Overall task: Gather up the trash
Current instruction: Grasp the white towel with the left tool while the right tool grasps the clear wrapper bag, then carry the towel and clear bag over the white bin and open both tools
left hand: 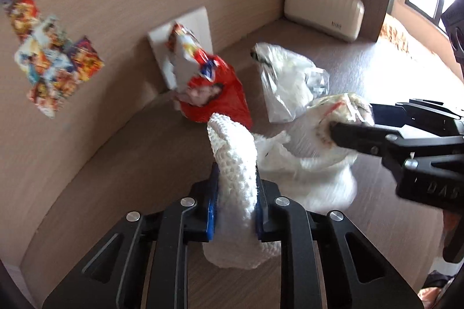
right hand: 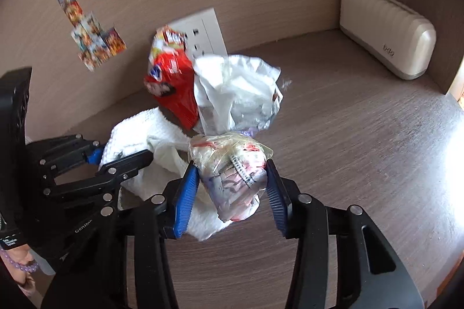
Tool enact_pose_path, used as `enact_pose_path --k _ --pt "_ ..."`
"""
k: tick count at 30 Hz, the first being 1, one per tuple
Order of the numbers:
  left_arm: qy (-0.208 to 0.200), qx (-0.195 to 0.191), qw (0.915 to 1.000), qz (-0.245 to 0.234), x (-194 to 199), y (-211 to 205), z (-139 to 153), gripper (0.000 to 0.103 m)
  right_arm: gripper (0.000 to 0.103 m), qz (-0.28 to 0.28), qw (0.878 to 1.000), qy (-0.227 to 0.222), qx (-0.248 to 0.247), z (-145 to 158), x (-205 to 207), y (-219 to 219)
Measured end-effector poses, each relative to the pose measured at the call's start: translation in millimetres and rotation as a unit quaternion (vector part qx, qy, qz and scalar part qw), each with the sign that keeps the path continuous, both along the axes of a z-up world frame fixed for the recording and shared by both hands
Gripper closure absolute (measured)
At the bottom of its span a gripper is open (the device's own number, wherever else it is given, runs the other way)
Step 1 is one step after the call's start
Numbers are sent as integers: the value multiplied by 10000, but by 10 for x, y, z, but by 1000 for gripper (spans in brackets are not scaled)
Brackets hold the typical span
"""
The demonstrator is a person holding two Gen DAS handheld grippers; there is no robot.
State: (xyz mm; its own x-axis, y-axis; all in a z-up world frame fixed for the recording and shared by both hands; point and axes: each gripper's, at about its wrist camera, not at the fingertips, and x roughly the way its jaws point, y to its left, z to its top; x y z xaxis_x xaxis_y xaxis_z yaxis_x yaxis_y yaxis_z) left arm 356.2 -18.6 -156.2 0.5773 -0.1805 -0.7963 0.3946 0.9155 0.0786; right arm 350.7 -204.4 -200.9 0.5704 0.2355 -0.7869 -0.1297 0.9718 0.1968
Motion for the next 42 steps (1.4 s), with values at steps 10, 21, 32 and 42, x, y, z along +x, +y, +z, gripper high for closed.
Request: enact_pose_path --k 10,21,32,42 --pt "-566 -568 9962 -330 -437 240 699 84 56 -566 9971 -486 -128 548 -559 -185" --pt "-715 -1091 9709 -2009 -1053 -400 961 84 56 -1857 9793 -581 -559 751 -1666 -368" --pt "-730 -1059 9411 -3127 -1751 -1344 899 84 56 -2916 9518 -560 -774 832 -2634 -843" --pt "-639 -939 9354 -3347 -2391 -2133 634 89 56 -2954 9520 -505 -624 760 -3334 -1421"
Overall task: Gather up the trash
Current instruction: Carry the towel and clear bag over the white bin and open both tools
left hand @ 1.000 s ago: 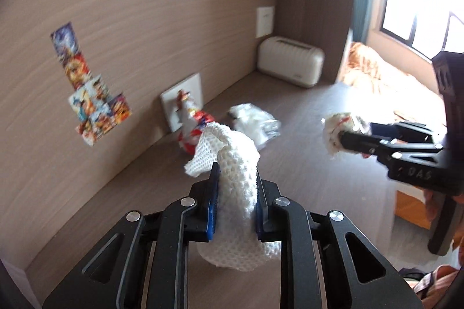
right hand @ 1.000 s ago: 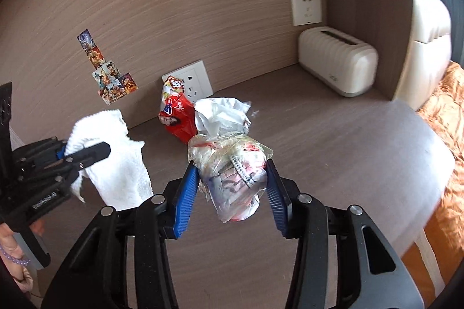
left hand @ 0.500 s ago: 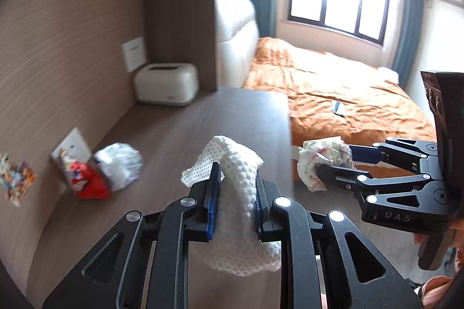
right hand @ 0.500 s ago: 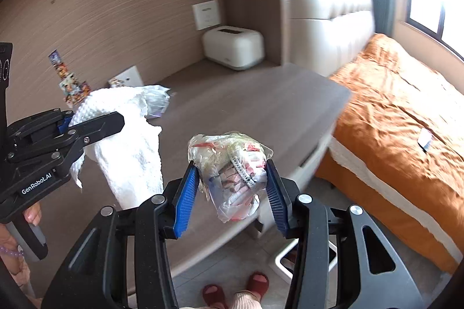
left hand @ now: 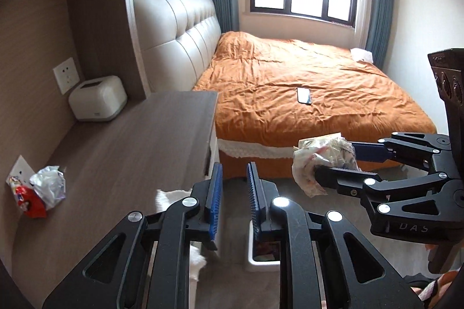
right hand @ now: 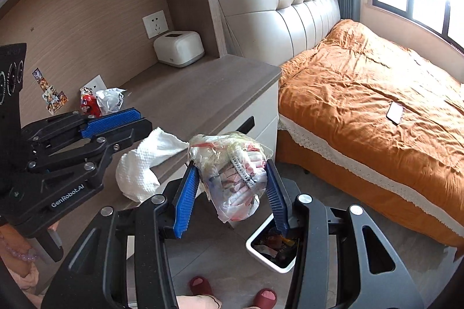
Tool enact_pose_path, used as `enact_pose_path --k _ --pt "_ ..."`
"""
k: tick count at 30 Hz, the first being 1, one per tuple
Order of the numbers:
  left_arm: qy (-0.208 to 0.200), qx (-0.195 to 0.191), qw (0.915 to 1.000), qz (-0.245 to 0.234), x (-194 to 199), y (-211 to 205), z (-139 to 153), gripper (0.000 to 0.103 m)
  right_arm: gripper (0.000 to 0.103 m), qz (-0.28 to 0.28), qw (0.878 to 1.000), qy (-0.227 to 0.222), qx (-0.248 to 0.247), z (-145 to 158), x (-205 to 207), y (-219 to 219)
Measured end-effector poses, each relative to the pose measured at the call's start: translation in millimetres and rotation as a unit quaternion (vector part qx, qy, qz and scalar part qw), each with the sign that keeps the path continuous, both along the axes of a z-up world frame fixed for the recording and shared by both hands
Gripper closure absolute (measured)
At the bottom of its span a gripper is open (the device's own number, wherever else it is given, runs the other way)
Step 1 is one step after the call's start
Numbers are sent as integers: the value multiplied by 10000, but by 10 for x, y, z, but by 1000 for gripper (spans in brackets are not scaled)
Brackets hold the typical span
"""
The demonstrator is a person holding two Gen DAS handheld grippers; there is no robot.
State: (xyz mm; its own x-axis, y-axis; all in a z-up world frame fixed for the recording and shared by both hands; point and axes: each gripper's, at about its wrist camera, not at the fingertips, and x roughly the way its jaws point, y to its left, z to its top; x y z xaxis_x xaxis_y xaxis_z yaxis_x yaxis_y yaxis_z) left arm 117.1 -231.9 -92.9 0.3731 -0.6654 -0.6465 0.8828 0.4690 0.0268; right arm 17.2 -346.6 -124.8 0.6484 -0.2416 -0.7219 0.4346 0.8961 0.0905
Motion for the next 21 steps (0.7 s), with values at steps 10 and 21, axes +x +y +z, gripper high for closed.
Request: enact_pose_path --k 10,21 --pt "72 456 9989 24 -447 -755 -468 95 56 -168 9979 448 438 -471 -468 -648" --pt "-922 254 9755 1984 -121 120 -292 27 56 155 9970 431 623 -565 -379 -688"
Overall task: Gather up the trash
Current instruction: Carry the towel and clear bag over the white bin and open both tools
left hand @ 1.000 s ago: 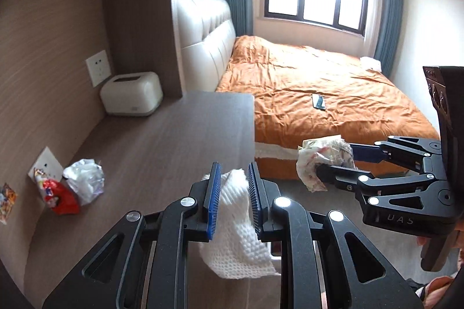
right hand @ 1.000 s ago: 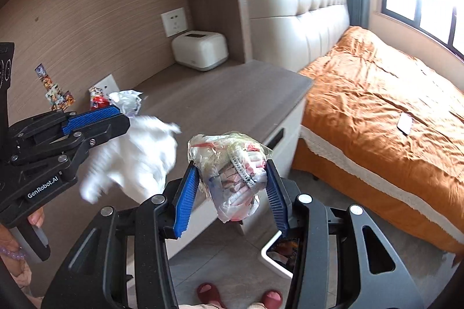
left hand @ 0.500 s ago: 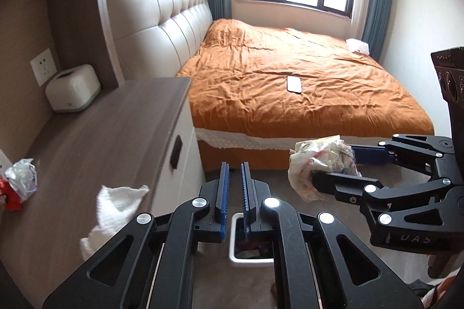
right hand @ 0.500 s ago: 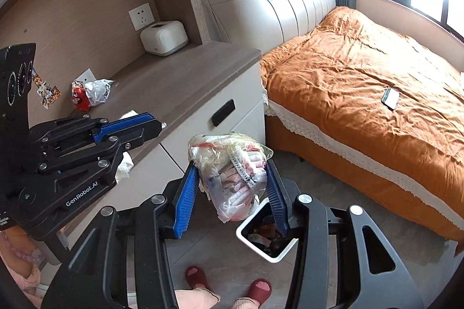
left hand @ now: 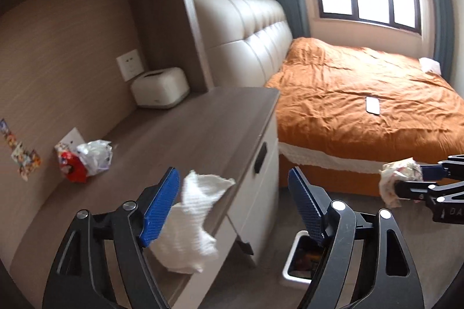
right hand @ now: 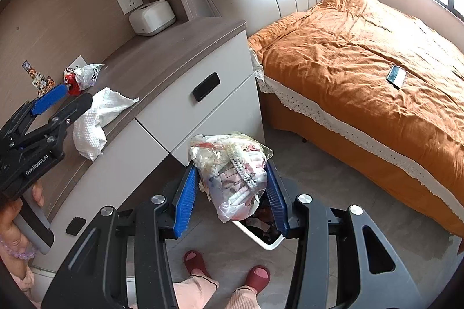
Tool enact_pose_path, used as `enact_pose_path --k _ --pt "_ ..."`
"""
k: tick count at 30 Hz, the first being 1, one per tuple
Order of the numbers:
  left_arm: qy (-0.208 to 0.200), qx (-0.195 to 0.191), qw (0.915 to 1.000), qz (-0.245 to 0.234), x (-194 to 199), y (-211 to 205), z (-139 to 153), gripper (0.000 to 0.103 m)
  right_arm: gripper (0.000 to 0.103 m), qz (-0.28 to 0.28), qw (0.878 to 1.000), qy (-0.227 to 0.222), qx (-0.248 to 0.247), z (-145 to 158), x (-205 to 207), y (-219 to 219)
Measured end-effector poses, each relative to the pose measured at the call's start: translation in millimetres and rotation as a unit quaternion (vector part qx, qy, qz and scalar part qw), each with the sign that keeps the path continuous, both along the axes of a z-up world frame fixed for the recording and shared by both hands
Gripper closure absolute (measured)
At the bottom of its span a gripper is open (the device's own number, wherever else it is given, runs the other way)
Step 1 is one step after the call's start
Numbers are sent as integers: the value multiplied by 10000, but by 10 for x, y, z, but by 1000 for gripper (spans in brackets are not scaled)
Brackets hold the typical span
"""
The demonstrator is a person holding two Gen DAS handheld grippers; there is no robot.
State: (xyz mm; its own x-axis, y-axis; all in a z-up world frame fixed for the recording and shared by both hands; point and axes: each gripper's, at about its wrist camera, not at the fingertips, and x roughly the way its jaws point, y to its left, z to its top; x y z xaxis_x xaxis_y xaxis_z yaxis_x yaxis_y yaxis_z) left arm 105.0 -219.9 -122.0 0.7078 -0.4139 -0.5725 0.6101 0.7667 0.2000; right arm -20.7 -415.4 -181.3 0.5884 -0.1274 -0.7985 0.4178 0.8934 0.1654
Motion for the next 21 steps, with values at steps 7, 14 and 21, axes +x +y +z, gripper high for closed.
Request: enact_pose_path --k 7,14,21 --pt "434 670 9955 520 481 196 -486 54 56 206 9998 -45 -13 22 188 110" --pt "556 750 9956 109 324 186 -563 94 56 222 9997 45 -60 -31 222 182" --pt "500 570 9948 -677 -125 -186 -400 94 56 -16 9999 75 72 -110 120 83"
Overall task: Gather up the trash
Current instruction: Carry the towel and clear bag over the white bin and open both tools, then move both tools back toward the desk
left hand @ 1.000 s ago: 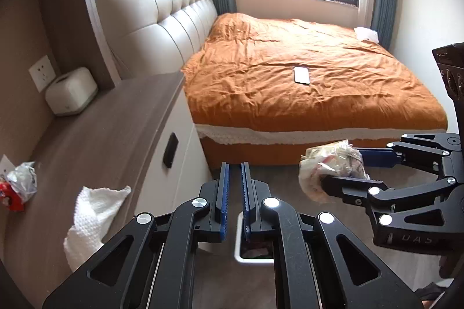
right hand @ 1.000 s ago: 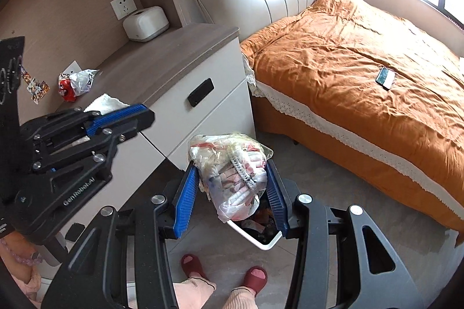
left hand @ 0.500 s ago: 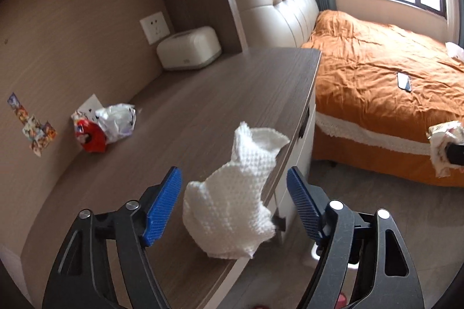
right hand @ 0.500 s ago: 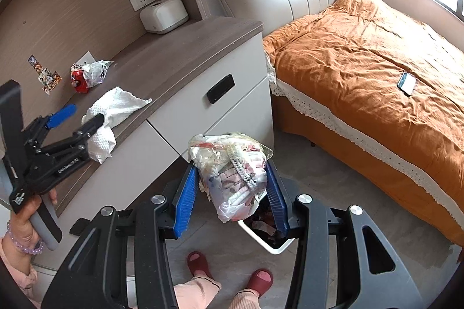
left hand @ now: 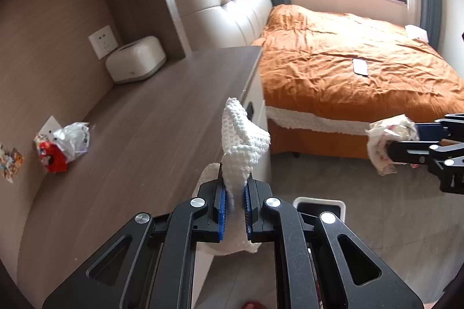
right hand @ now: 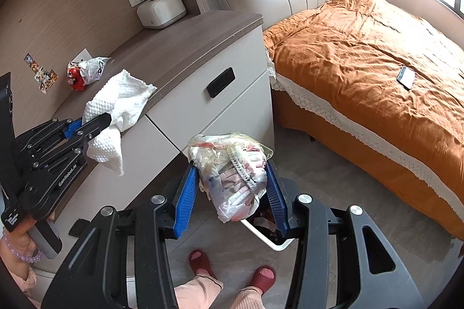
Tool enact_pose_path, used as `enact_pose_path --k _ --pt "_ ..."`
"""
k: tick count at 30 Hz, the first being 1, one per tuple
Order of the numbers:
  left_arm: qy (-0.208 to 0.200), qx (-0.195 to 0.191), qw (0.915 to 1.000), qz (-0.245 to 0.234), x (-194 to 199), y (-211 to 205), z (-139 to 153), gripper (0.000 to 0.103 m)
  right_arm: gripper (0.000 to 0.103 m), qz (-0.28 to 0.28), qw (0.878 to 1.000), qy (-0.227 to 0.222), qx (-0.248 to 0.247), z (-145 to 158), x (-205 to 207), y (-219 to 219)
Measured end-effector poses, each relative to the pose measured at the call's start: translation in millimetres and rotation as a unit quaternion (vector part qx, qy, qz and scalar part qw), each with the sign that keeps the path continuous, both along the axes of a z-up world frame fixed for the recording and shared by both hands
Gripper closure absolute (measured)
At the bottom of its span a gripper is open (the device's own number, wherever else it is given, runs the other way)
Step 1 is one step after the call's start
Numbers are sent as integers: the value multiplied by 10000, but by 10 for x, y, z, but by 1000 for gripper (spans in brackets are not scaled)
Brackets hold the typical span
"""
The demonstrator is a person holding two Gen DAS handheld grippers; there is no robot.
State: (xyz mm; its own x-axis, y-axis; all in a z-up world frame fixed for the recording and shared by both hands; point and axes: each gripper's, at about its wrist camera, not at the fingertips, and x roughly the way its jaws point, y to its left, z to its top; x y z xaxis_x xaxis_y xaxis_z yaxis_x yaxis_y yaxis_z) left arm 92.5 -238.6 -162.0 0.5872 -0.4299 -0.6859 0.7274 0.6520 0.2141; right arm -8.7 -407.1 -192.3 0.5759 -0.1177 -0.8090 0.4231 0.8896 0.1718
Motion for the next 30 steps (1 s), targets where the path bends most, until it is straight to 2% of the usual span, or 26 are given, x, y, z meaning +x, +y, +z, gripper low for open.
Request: enact_pose_path --k 3,9,13,18,19,21,22,23,24,25,27,30 --pt "160 -11 9993 -349 -144 -242 -117 94 56 -110 9999 35 4 -29 -64 -80" --pt "655 58 9948 -778 -255 -656 -626 94 56 -284 9992 278 62 -277 -138 -290" --pt "1242 85 9884 -876 -155 -863 -1148 93 56 -326 9982 484 135 -605 -118 -403" --pt "1758 195 9787 -1043 -54 -1026 -1802 93 56 -361 9960 749 315 -1180 -52 -562" --pt "1877 204 9764 -1047 -34 -1064 -1955 90 56 -348 9955 804 347 -1328 -28 -592" --pt "2273 146 9682 -1034 28 -1126 -2275 60 53 -311 9939 979 393 -1635 20 -652" --pt "2454 91 9642 -1001 61 -1146 -2422 21 48 -302 9929 1068 419 -1804 45 -683" --pt "2563 62 9620 -939 81 -1159 -2545 5 22 -313 9922 1133 402 -1932 64 -700" --pt "2732 -35 9577 -907 115 -1173 -2681 6 8 -303 9915 1216 346 -2105 85 -726" --pt "2903 37 9528 -890 133 -1205 -2837 5 8 -288 9909 1257 389 -2242 99 -762" --pt "3023 235 9499 -763 154 -1242 -3104 5 8 -321 9878 1467 411 -2454 120 -817" --pt "3114 273 9476 -659 154 -1202 -3223 5 8 -332 9867 1530 438 -2565 97 -837"
